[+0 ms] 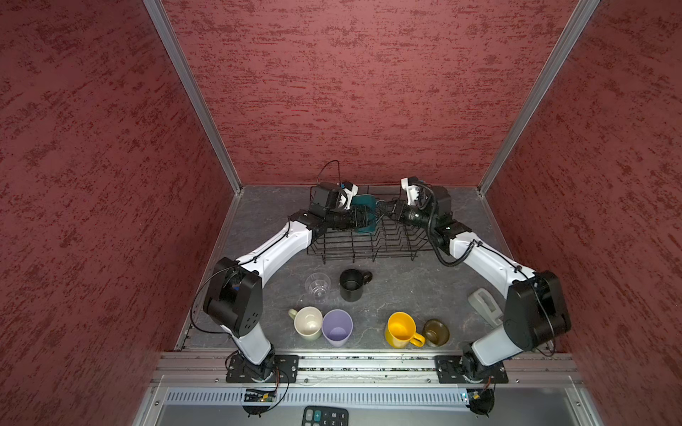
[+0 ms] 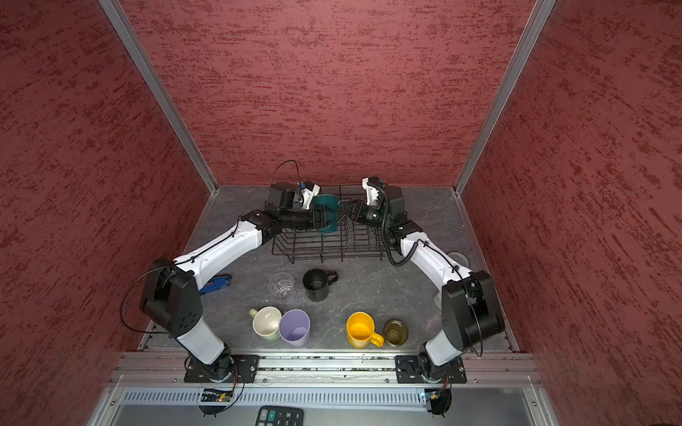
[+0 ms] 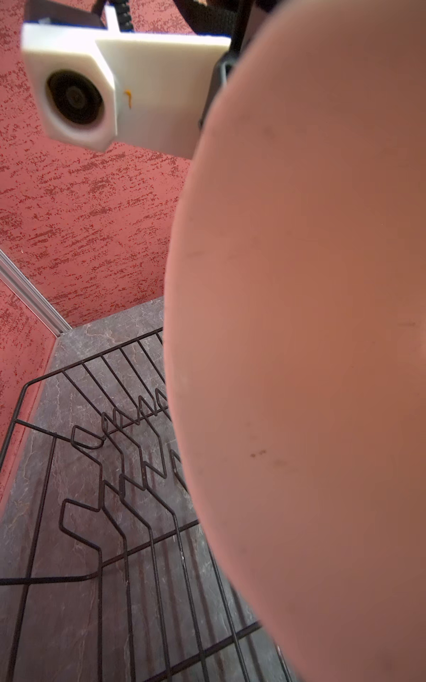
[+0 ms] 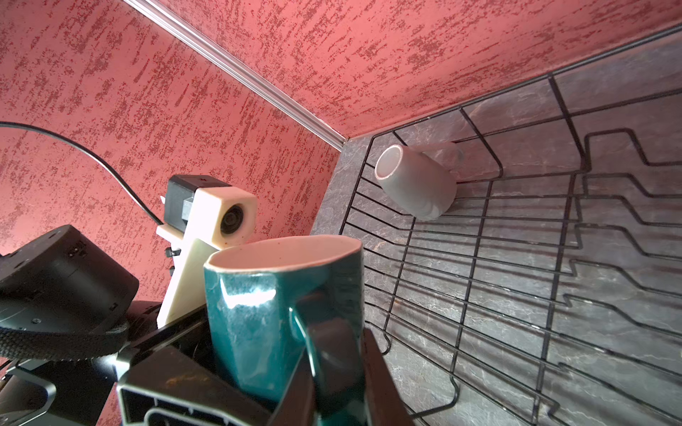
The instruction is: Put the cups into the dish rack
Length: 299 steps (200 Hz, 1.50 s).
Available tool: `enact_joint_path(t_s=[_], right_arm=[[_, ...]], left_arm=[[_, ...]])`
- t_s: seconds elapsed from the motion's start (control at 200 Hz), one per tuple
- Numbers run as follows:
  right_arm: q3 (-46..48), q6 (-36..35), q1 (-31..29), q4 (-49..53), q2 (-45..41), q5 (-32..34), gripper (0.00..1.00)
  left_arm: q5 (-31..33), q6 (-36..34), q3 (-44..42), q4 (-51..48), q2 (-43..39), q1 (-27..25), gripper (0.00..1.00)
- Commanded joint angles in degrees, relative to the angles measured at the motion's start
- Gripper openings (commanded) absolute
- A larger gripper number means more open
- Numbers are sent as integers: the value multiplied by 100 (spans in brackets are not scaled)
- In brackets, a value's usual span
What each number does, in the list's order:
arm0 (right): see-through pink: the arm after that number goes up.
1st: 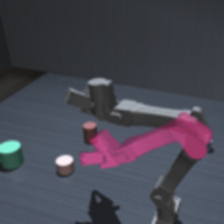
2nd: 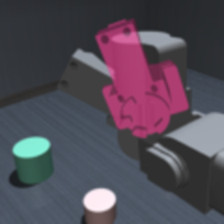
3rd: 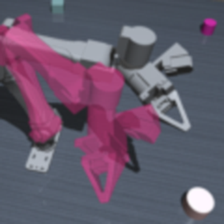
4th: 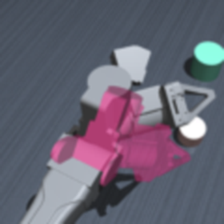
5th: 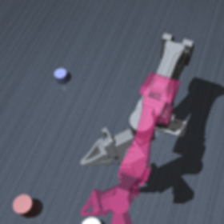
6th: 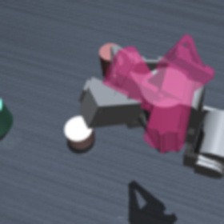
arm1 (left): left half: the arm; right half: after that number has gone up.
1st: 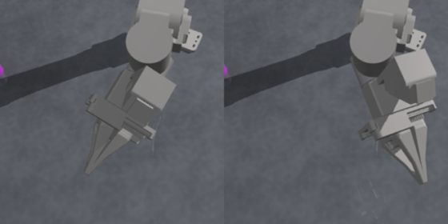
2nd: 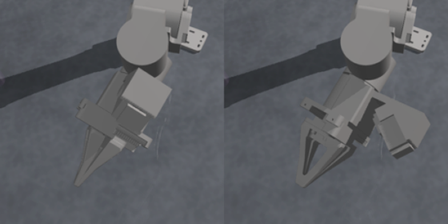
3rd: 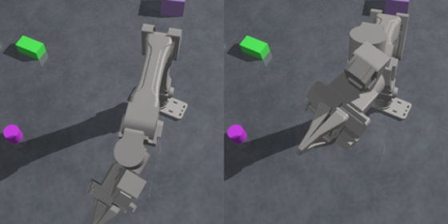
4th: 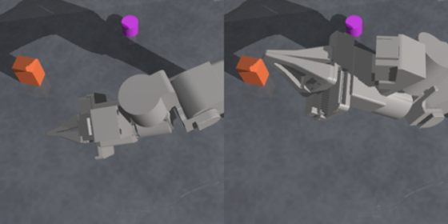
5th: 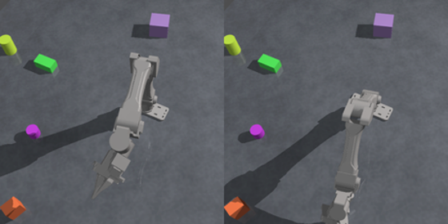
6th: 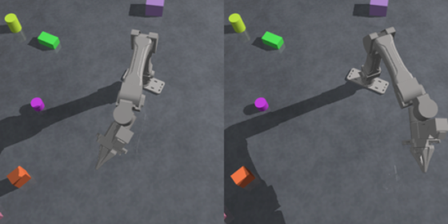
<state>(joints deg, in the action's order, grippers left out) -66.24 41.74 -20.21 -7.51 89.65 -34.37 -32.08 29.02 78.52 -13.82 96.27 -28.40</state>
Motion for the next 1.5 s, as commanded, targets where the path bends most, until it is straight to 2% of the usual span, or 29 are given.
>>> enact_joint_path(t_s=[0.0, 0.2, 0.26, 0.907, 1.282, 1.493], right_arm=[[-241, -2, -30, -87, -26, -21, 0], [-232, -4, -36, -84, -117, 15, 0], [-234, -8, -35, -87, -122, 13, 0], [-234, -139, -33, 41, -253, 219, 0], [-320, -209, -36, 192, -325, 218, 0], [-397, -308, -31, 360, -375, 235, 0]], left_arm=[[-451, -237, -30, 426, -350, -43, 72], [-367, -335, -58, 331, -412, 1, 90], [-328, -361, -77, 325, -435, 7, 100], [-366, -353, -387, 478, -678, 245, 100], [-354, -203, -774, 1039, -957, 484, 100], [-341, -210, -1093, 1346, -1242, 782, 100]])
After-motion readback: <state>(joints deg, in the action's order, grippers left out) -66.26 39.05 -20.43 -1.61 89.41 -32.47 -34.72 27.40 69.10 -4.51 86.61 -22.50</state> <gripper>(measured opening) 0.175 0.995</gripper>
